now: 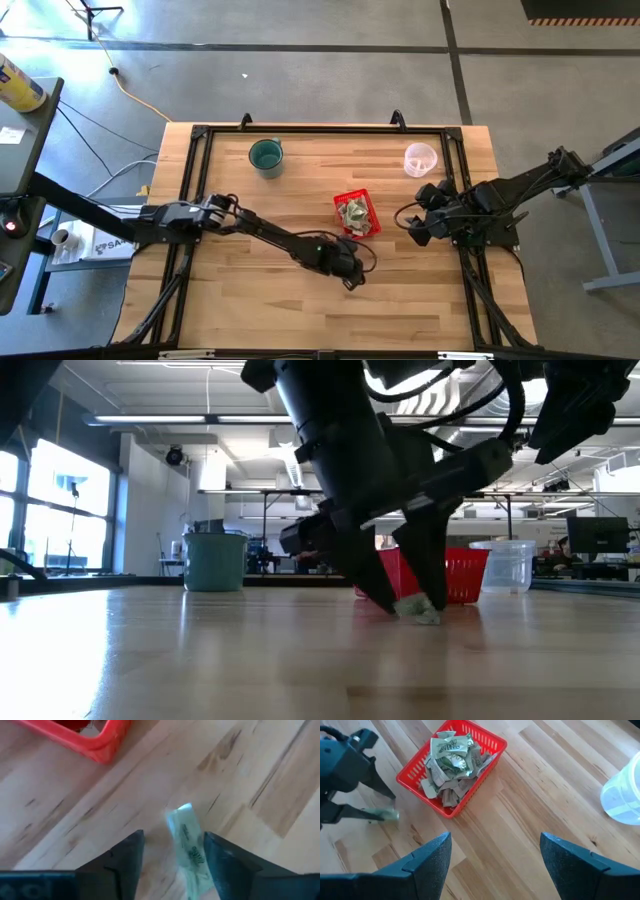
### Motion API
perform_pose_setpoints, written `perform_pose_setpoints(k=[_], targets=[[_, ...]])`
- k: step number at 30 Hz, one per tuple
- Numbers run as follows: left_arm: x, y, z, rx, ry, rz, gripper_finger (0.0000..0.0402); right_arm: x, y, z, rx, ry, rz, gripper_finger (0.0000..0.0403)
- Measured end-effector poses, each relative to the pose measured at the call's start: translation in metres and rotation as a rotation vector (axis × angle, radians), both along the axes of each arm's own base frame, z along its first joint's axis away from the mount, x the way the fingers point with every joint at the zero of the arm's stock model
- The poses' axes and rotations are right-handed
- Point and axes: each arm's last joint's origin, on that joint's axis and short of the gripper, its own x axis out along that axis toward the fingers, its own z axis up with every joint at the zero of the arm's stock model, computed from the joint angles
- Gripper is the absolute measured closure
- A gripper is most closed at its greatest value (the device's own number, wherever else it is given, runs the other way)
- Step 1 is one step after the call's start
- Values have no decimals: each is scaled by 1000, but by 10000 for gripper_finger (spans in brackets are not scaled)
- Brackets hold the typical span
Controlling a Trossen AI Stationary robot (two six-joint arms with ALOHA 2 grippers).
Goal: Pick and place items into bin
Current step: Put the stevia packet into the orange bin
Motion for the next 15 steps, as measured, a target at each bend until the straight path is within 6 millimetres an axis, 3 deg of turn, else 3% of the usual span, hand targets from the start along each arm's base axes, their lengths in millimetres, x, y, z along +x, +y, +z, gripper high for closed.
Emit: perform_pose_setpoints(k=[9,15], targets=[[-5,2,-9,108,83,-39,263,0,0,0,1,0,-6,110],[-11,6,7,100,141,-72,365,0,-1,0,-9,-3,-12,110]])
